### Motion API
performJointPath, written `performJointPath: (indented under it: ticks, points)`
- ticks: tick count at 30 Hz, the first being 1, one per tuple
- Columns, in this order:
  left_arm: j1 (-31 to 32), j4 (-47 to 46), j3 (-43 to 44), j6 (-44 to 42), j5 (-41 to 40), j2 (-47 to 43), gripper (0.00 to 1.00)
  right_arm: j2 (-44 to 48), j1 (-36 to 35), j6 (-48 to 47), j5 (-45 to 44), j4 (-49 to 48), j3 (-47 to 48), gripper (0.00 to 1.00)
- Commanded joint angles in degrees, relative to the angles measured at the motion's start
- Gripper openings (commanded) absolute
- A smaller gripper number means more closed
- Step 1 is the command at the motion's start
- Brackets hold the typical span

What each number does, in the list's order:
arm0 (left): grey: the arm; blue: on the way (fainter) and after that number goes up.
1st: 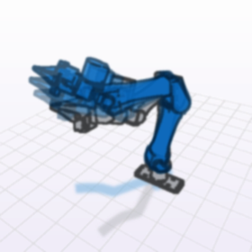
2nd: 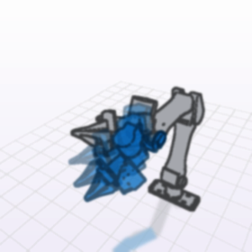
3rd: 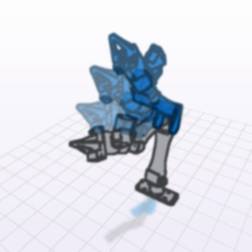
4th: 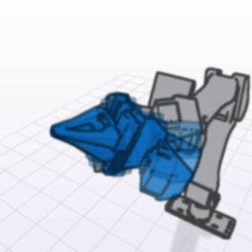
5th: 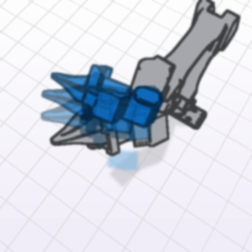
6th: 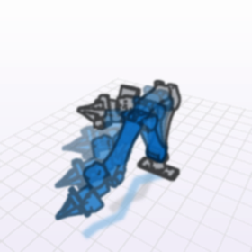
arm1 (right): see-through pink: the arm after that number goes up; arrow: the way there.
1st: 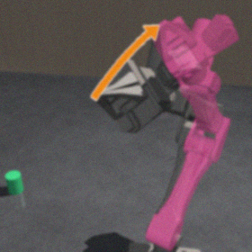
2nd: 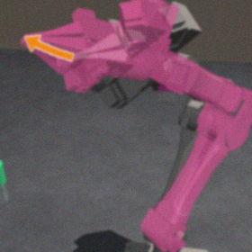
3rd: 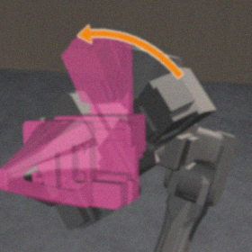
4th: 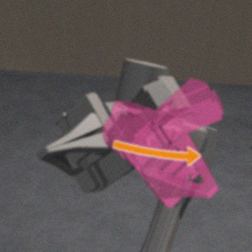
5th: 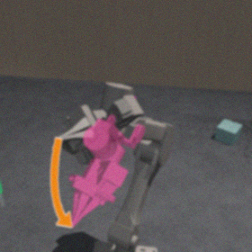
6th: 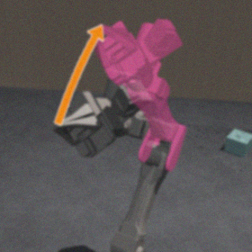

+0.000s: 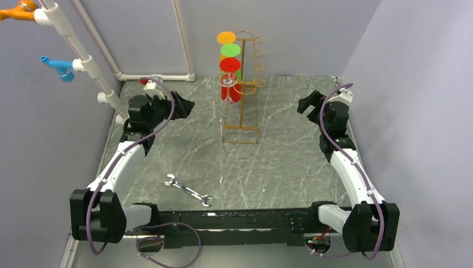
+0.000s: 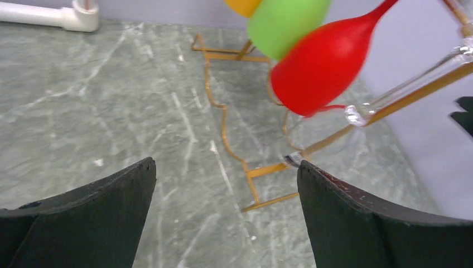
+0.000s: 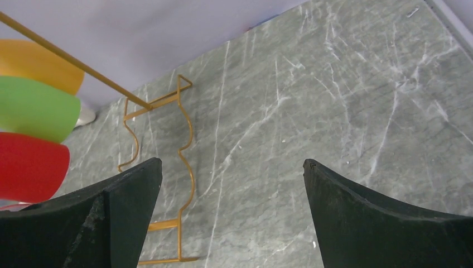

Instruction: Take the wine glass off the wine glass rack

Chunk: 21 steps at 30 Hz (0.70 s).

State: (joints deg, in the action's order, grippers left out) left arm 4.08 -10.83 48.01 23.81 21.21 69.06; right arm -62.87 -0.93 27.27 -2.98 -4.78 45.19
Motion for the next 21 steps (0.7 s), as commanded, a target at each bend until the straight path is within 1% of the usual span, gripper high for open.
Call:
performJointPath:
  ticks: [1, 2, 3, 4, 5, 6, 7, 9, 11, 14, 15, 19, 21]
  points:
    - [-0.84, -4.68, -0.18, 4.77, 3.61, -1.8, 1.0, 1.5, 0.05, 1.58, 2.71, -1.97, -0.66, 1.0]
    - [-2.53, -7.49, -1.97, 9.23, 4.01, -1.74, 0.99, 1.28, 0.05, 1.67, 2.67, -0.93, -0.18, 1.0]
    - [-3.7, -11.77, -4.01, 13.7, 6.51, -1.12, 0.99, 0.84, 0.05, 1.72, 2.71, 0.69, 0.71, 1.0]
    - [-6.3, -22.38, -6.39, 17.86, 11.48, 0.79, 0.99, 0.48, 0.05, 1.92, 2.72, 2.38, 1.87, 1.0]
    - [-7.49, -28.23, -7.47, 21.58, 15.74, 2.65, 0.99, 0.24, 0.05, 2.21, 2.72, 3.81, 2.59, 1.0]
    - [-7.94, -28.58, -6.56, 22.3, 18.5, 4.52, 1.0, 0.01, 0.07, 2.44, 2.61, 4.42, 3.13, 1.0]
    - [-7.72, -24.22, -4.28, 20.36, 19.37, 5.63, 0.99, -0.14, 0.05, 2.64, 2.48, 6.09, 3.49, 1.0]
    - [-6.05, -17.39, -1.54, 15.97, 17.43, 5.39, 0.99, -0.22, 0.07, 2.51, 2.41, 7.62, 3.96, 1.0]
    - [-4.58, -16.28, -2.13, 13.88, 15.23, 3.52, 0.99, 0.03, 0.05, 2.15, 2.69, 8.71, 4.28, 1.0]
    - [-4.43, -16.37, -2.18, 14.14, 15.45, 2.33, 0.99, 0.38, 0.05, 1.79, 4.82, 9.48, 4.59, 1.0]
    - [-4.43, -14.78, -1.15, 13.93, 15.52, 2.43, 0.99, 0.46, 0.05, 1.9, 5.43, 9.86, 4.76, 1.0]
    - [-0.94, -3.41, 4.57, 9.73, 12.73, 2.38, 0.99, 0.8, 0.05, 1.75, 8.88, 10.67, 5.57, 1.0]
    - [0.43, -2.65, 4.94, 8.0, 10.95, 0.81, 1.0, 0.96, 0.05, 1.61, 9.81, 11.33, 6.1, 1.0]
